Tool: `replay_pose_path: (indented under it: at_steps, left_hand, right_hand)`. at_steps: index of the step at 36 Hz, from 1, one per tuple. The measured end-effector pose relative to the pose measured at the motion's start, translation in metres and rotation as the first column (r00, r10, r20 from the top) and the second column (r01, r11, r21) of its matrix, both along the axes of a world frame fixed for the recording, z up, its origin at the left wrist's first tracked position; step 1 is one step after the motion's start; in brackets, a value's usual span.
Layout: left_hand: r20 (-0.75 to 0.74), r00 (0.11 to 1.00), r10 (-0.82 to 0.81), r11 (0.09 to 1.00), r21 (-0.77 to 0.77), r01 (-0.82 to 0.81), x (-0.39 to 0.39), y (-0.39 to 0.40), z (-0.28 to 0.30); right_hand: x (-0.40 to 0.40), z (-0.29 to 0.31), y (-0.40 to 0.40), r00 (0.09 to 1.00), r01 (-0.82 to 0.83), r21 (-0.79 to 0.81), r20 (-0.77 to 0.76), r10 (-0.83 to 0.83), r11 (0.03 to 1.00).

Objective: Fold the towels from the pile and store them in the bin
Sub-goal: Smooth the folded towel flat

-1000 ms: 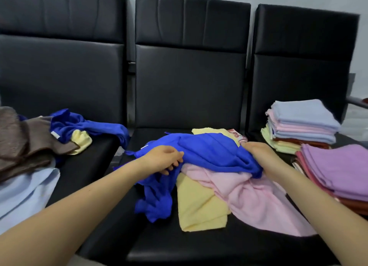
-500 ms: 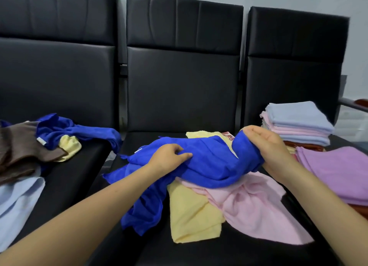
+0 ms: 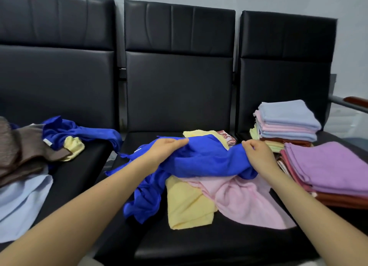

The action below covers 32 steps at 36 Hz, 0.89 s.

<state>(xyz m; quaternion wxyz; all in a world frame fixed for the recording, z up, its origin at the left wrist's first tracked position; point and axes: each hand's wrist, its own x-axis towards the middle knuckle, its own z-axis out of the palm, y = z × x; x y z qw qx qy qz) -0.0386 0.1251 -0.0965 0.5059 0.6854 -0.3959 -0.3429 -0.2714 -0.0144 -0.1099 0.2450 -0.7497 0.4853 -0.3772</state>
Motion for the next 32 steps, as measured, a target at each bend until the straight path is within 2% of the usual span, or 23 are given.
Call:
replay_pose_path:
  at_steps: [2,5,8,11,15,18,21,25,27,32]
  left_hand:
    - [0.026,0.999,-0.038,0.999,-0.012,0.038,-0.003,0.006,-0.001]
    - [-0.065,0.998,-0.014,0.993,-0.117,0.006,-0.006,0.015,0.011]
    - [-0.156,0.988,0.014,0.971,-0.232,-0.05,-0.005,0.025,0.04]
    - [-0.167,0.985,0.04,0.936,-0.339,-0.096,-0.002,0.036,0.078]
    - [-0.255,0.966,0.041,0.88,-0.448,-0.156,0.004,0.057,0.137]
    - [-0.316,0.948,0.05,0.838,-0.503,-0.212,0.011,0.071,0.175]
    - [-0.39,0.919,0.056,0.809,-0.522,-0.271,0.017,0.081,0.202]
    - [-0.39,0.92,0.043,0.805,-0.532,-0.263,0.02,0.086,0.22]
    - [-0.373,0.927,0.051,0.827,-0.505,-0.249,0.025,0.082,0.215]
    - [-0.259,0.953,0.16,0.904,-0.349,-0.247,0.046,0.059,0.167]
  right_hand:
    - [0.0,0.003,0.009,0.997,0.013,0.036,0.072,-0.015,0.999]
    - [0.002,0.015,0.024,0.989,-0.006,0.095,0.151,-0.008,0.995]
    - [0.0,0.045,0.038,0.981,-0.037,0.105,0.195,0.016,0.994]
    - [-0.001,0.084,0.047,0.948,-0.051,0.09,0.317,0.02,0.995]
    - [0.003,0.142,0.055,0.802,-0.15,0.228,0.597,-0.016,0.962]
    - [0.008,0.183,0.059,0.698,-0.295,0.325,0.715,-0.03,0.899]
    - [0.01,0.221,0.059,0.676,-0.366,0.355,0.737,-0.017,0.861]
    - [0.015,0.246,0.053,0.687,-0.356,0.335,0.727,0.001,0.873]
    - [0.019,0.242,0.043,0.696,-0.363,0.359,0.718,-0.006,0.86]
    - [0.03,0.191,0.013,0.814,-0.259,0.393,0.581,-0.02,0.882]
